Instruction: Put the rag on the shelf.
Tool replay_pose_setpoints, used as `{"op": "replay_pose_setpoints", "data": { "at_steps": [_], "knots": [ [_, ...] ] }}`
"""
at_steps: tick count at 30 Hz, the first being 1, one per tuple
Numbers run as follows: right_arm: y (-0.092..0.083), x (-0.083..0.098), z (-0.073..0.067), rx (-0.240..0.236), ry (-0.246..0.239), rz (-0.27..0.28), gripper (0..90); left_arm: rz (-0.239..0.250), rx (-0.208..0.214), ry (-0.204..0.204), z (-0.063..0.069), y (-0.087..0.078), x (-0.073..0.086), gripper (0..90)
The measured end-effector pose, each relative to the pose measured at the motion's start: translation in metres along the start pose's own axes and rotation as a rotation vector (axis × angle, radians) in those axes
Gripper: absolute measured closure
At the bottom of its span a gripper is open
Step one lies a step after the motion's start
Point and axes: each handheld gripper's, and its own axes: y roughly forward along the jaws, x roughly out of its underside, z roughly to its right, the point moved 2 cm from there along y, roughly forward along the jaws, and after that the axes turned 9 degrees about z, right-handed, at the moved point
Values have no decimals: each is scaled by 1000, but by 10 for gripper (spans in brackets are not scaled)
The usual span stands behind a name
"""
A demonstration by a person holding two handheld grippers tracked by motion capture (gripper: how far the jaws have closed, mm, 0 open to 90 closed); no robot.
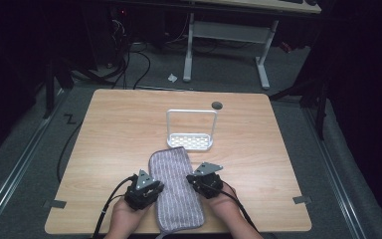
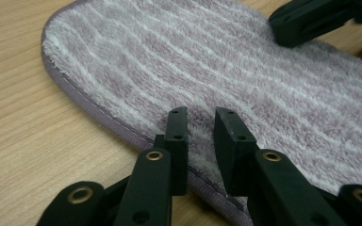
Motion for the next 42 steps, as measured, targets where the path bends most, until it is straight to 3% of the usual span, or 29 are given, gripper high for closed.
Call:
{"op": "replay_pose_setpoints", "data": {
  "at_steps": [3, 4, 7, 8, 11, 13, 16, 17, 18, 20, 23, 26, 34, 36, 40, 42],
  "knots": [
    [0, 5, -2, -8, -19, -19, 885, -6, 29, 6, 6, -2, 1, 757],
    [-9, 12, -5, -22, -15, -23, 884, -7, 48, -13, 9, -2, 2, 756],
    [-22, 21, -7, -34, -21, -20, 884, -16, 102, 0, 17, -4, 3, 753],
    [-35, 30, -8, -44, -11, -19, 879, -14, 117, 3, 21, -4, 4, 746],
    [-47, 38, -9, -59, 5, -18, 868, -18, 168, -13, 31, -4, 5, 741],
    [-62, 48, -9, -85, 36, -21, 855, -27, 193, 11, 39, -6, 6, 722],
    [-67, 52, -11, -95, 42, -17, 853, -38, 216, 8, 41, -6, 4, 689],
    [-69, 52, -11, -99, 41, -14, 805, -42, 223, 3, 40, -7, 3, 650],
    [-69, 52, -11, -99, 41, -14, 805, -31, 216, 0, 38, -8, 1, 650],
    [-72, 48, -5, -80, 66, 40, 758, 9, 182, -15, 30, -10, -4, 588],
    [-75, 47, 4, -47, 93, 68, 751, 88, 120, -89, 14, -10, -13, 509],
    [-75, 47, 8, -34, 101, 77, 751, 114, 54, -104, 3, -3, -21, 469],
    [-73, 45, 5, -18, 72, 79, 722, 64, 12, -135, -9, 39, -32, 423],
    [-72, 45, 4, -16, 69, 77, 712, 49, 15, -161, -12, 46, -31, 450],
    [-73, 46, 6, -10, 71, 80, 705, 35, 20, -151, -9, 53, -30, 494],
    [-72, 46, 8, -6, 78, 81, 695, 38, 22, -163, -9, 54, -31, 560]
  ]
}}
